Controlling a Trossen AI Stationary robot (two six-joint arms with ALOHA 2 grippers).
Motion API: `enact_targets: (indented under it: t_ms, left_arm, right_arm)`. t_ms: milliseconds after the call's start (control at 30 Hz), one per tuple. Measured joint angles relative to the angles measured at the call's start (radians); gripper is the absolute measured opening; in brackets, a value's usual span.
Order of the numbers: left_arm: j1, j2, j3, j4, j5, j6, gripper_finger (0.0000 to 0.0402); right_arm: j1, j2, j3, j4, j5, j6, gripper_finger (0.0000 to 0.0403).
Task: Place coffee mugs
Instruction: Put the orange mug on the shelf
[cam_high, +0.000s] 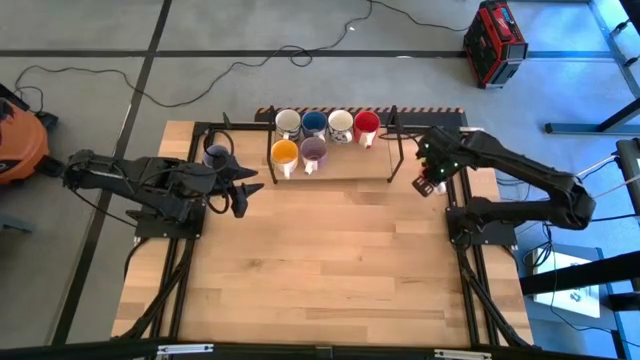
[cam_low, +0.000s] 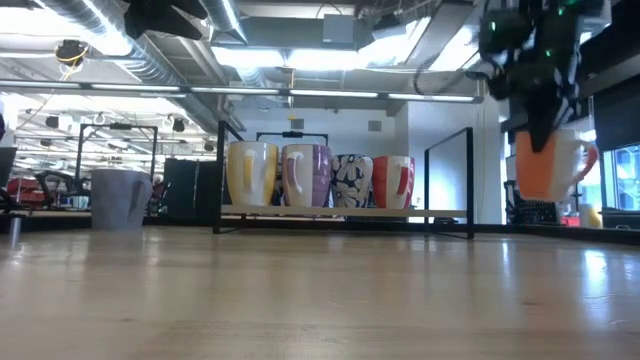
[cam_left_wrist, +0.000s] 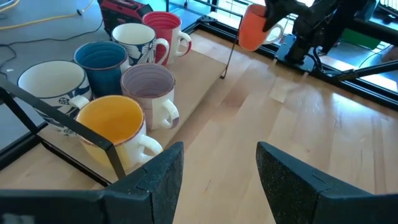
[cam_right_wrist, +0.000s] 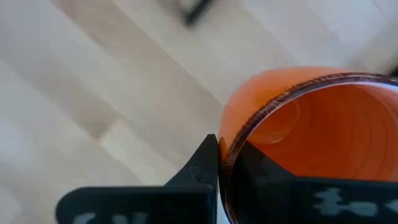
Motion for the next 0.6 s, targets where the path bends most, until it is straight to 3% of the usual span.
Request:
enact_targets:
  t_ms: [267,467,600]
  left_arm:
    - [0.0,0.0,0.0,0.0,0.0,0.0,0.0196]
    - [0.0,0.0,0.0,0.001,0.0,-0.001,0.0196]
    - [0.0,0.0,0.0,0.001,0.0,-0.001,0.0196]
  right_arm:
    - [0.355,0.019,0.061,0.023,-0.032,0.299,0.0004]
    - [0.524,0.043,0.061,0.068,-0.03,0.424,0.0005]
    - [0.591,0.091,0.061,0.193,-0.017,0.432,0.0003]
